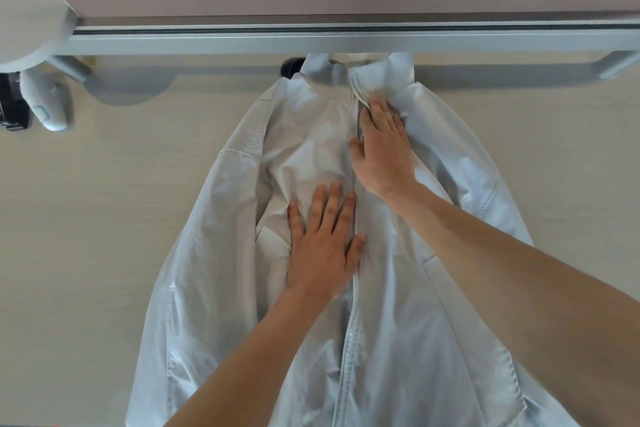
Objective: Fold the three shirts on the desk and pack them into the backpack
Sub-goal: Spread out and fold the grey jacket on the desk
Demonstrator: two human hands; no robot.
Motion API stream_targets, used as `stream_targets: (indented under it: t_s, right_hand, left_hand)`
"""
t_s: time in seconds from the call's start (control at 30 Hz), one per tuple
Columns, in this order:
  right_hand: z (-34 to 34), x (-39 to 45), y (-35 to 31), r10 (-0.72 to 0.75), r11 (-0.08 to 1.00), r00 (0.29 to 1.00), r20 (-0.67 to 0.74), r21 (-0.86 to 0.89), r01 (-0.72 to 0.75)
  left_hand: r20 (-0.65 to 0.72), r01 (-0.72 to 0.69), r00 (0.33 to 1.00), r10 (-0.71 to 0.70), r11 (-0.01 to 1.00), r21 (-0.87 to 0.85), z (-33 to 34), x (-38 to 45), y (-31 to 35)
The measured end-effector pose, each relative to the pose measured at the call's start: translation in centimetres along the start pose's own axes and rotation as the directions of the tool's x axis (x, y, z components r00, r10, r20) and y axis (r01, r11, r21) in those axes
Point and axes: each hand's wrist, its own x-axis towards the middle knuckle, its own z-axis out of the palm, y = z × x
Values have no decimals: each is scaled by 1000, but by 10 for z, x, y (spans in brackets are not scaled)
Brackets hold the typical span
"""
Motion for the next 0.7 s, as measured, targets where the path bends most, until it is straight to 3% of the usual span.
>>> stream_targets:
  t_s: [0.3,0.53,0.7]
  right_hand:
    - [9,8,-21,61,986,998,10,153,-61]
    - [16,6,-13,2,1000,984,180,-14,0]
    - [0,-16,-4,-49,999,996,75,-16,50]
  left_hand:
    - [-13,-3,1000,2,999,-36,1,0,-1]
    - [-13,-6,1000,6,1000,-24,-1,0,-1]
    - [-16,4,1000,-4,1000,-11,-1,-1,0]
